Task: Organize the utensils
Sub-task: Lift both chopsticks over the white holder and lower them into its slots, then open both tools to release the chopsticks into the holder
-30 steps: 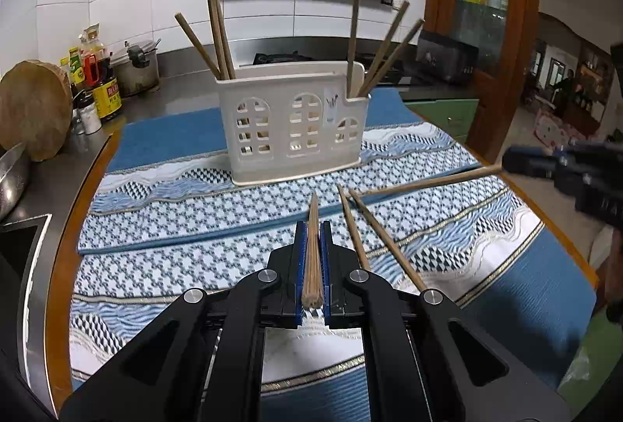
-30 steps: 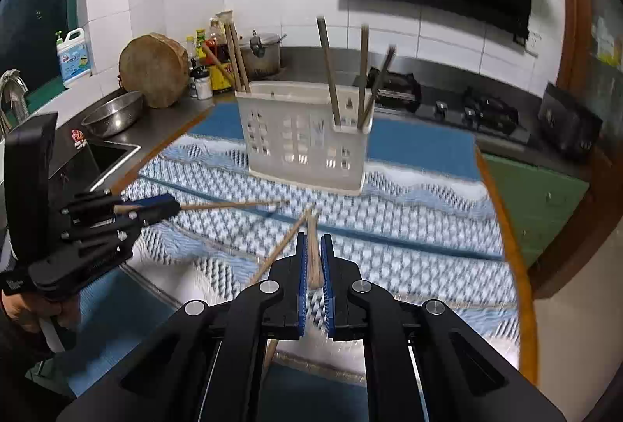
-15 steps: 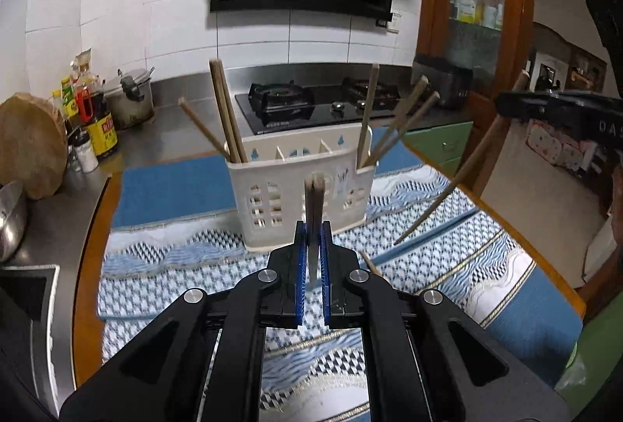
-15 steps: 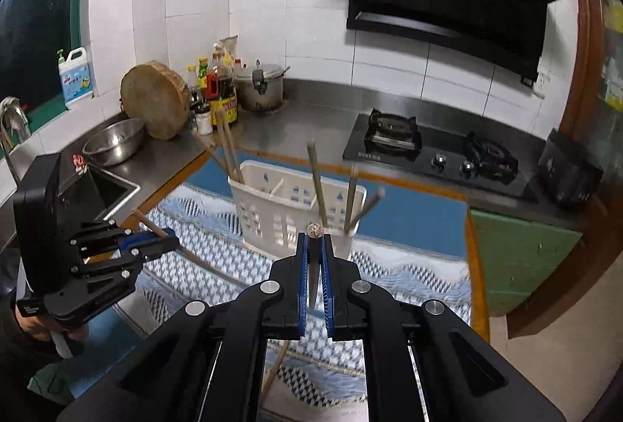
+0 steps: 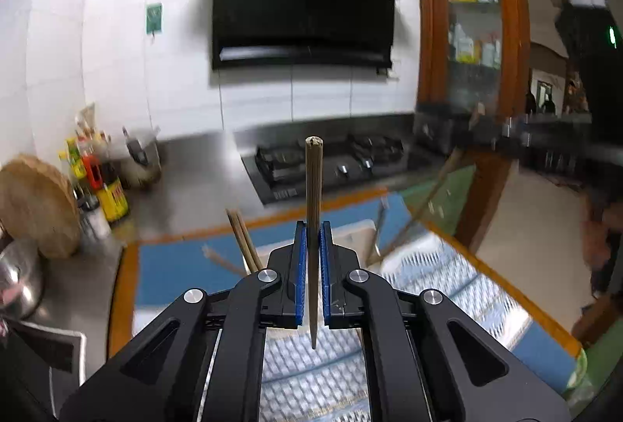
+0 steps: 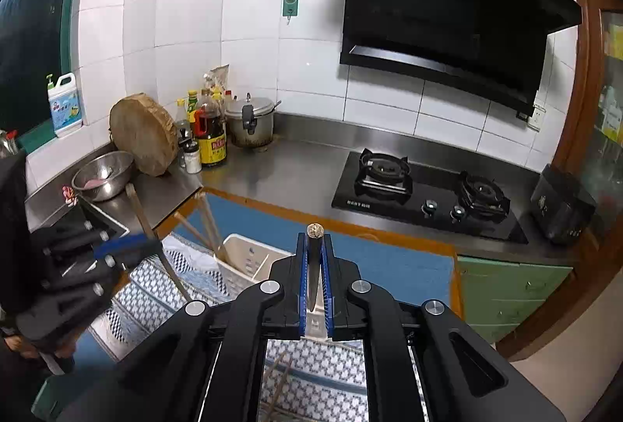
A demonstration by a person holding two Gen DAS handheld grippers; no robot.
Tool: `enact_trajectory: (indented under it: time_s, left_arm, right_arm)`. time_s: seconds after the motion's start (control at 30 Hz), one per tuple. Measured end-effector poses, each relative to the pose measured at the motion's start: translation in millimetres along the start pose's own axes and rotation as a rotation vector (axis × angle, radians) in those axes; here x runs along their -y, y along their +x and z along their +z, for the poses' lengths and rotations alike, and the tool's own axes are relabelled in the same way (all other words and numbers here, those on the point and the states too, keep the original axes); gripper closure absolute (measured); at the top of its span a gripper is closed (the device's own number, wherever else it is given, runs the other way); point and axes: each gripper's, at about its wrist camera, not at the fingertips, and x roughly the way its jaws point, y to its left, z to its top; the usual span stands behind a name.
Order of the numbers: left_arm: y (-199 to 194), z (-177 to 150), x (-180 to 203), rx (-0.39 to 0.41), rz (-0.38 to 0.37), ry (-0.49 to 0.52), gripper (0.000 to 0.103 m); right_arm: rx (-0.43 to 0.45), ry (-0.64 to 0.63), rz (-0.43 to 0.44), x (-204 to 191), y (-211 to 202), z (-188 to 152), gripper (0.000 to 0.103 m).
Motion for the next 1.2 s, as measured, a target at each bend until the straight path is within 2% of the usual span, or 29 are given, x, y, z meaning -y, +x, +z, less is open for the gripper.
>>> enact_trajectory:
  time_s: [0.23, 0.43, 0.73, 0.97, 1.2]
  left_arm:
    - [12.5, 40.7, -8.3, 0.097, 0.059, -0.003, 0.098]
    - [33.6, 48.6, -8.7, 0.137, 0.097, -0.002, 0.098]
    - [75.2, 24.7, -18.5, 0.043, 0.084, -0.030, 0.097]
    - [81.6, 16.9, -22.3, 0.024, 0.081, -0.032, 0.096]
    - [72.3, 13.0, -21.6, 0.016, 0.078, -0.028, 0.094]
  right_arm:
    - [-0.010, 0.005, -0.022, 8.8, 23.2, 10.2, 0.096]
    - [-0.048, 0.009, -0.022, 12.8, 47.0, 6.1, 0.096]
    - [-0.095, 0.011, -0.013, 15.2, 73.0, -5.6, 0.096]
    - [-0.116, 0.016, -0.007, 15.5, 84.5, -13.7, 0.096]
    - [-0.093, 0.019, -0.013, 17.5, 71.2, -16.2, 0.084]
